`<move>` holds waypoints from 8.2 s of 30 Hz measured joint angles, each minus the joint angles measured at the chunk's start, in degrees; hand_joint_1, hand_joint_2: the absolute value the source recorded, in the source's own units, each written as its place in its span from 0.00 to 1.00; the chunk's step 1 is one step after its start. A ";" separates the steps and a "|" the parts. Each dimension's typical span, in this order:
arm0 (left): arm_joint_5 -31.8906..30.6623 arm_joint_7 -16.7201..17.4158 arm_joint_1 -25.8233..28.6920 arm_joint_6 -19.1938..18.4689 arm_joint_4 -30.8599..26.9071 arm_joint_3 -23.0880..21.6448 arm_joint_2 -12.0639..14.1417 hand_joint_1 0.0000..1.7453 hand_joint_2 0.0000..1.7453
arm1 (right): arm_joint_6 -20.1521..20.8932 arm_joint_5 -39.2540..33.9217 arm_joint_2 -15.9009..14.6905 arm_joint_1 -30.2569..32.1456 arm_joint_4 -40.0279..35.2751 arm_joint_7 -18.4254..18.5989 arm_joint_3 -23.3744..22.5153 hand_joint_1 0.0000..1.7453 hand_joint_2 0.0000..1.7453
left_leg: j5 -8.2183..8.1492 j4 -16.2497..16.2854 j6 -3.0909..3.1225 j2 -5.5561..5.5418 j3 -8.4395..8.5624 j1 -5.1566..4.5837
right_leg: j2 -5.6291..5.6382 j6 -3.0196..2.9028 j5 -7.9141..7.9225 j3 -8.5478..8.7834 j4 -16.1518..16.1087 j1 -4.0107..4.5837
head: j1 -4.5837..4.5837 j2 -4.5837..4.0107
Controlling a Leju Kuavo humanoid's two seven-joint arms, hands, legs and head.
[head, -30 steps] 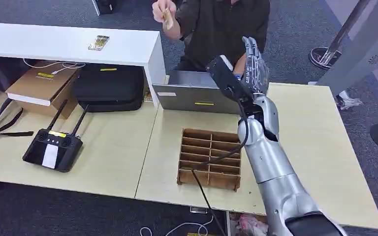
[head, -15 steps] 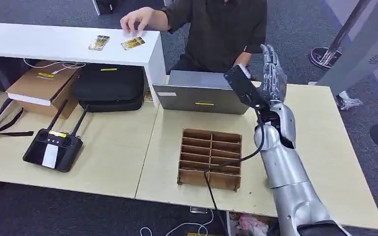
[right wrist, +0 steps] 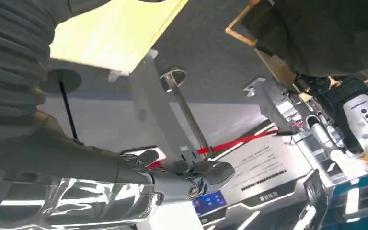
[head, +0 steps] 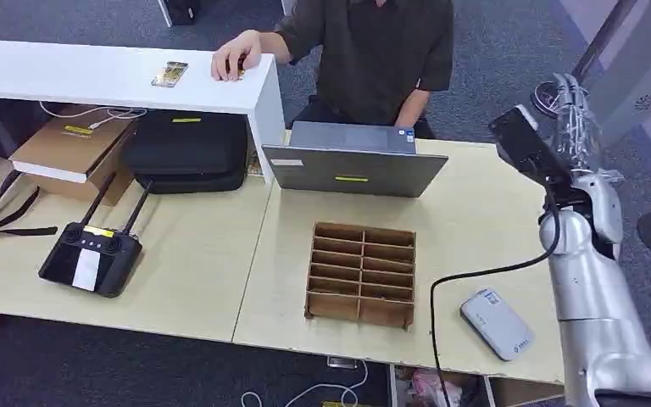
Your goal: Pass the card to the sensor for recognition and then transmit it.
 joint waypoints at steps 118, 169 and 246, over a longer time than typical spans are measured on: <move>9.00 -0.59 -2.39 -3.37 0.00 3.91 1.36 0.00 0.00 | -0.09 16.00 8.09 41.29 -24.89 16.04 21.25 0.00 1.00 | -0.27 -0.09 0.07 -0.10 0.13 0.02 | -0.09 0.03 -0.41 0.19 -0.03 0.02 | 0.00 0.00; 9.00 -0.15 -3.14 -3.72 0.00 -0.29 1.25 0.00 0.00 | -0.33 15.83 9.67 41.12 -23.36 12.09 23.70 0.00 1.00 | -0.25 -0.09 0.05 -0.06 0.16 0.02 | -0.05 0.00 -0.38 0.18 -0.01 0.02 | 0.00 0.00; 12.17 -1.00 -2.90 -4.50 0.00 -3.30 1.40 0.00 0.00 | 2.16 28.81 7.00 42.13 -24.06 11.41 22.43 0.76 1.00 | -0.25 -0.09 0.05 -0.08 0.15 0.01 | -0.05 0.00 -0.38 0.20 -0.01 0.01 | 0.00 0.00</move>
